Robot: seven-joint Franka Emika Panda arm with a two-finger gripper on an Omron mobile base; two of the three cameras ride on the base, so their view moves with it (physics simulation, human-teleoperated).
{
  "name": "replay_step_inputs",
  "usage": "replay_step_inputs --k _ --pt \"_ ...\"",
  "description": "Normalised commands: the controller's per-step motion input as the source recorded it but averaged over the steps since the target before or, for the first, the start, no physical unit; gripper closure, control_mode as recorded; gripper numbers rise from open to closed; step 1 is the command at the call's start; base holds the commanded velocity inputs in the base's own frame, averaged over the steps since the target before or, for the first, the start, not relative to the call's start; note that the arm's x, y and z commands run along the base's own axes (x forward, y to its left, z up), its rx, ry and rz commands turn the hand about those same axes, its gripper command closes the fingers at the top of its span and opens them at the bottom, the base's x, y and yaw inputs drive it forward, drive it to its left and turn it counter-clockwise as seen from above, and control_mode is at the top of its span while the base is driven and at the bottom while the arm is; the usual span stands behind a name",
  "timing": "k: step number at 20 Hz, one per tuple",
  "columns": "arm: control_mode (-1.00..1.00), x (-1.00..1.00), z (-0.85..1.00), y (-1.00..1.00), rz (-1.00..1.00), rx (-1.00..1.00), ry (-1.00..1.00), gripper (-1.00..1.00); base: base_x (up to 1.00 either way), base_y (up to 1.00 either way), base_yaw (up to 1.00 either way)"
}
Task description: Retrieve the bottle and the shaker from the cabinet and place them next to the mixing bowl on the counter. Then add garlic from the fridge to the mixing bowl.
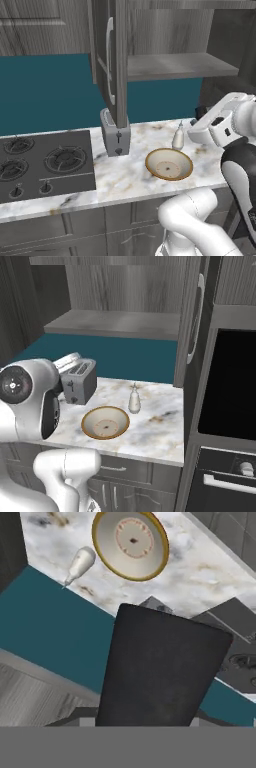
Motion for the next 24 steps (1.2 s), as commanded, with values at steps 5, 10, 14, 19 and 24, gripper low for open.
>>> replay_step_inputs --k 5,10,14,19,24 --pt "-1.00 -0.01 -0.55 0.09 -0.18 0.00 0.01 1.00 0.00 0.00 0.00" --pt "-1.00 0.00 -0.61 0.00 -0.20 0.00 0.00 1.00 0.00 0.00 0.00" --pt "-1.00 0.00 -0.54 0.02 -0.21 -0.01 0.00 1.00 0.00 0.00 0.00" --pt "-1.00 0.00 -0.51 0.03 -0.22 -0.02 -0.01 1.00 0.00 0.00 0.00" --pt "-1.00 0.00 -0.44 0.00 -0.24 0.00 -0.03 1.00 0.00 0.00 0.00"
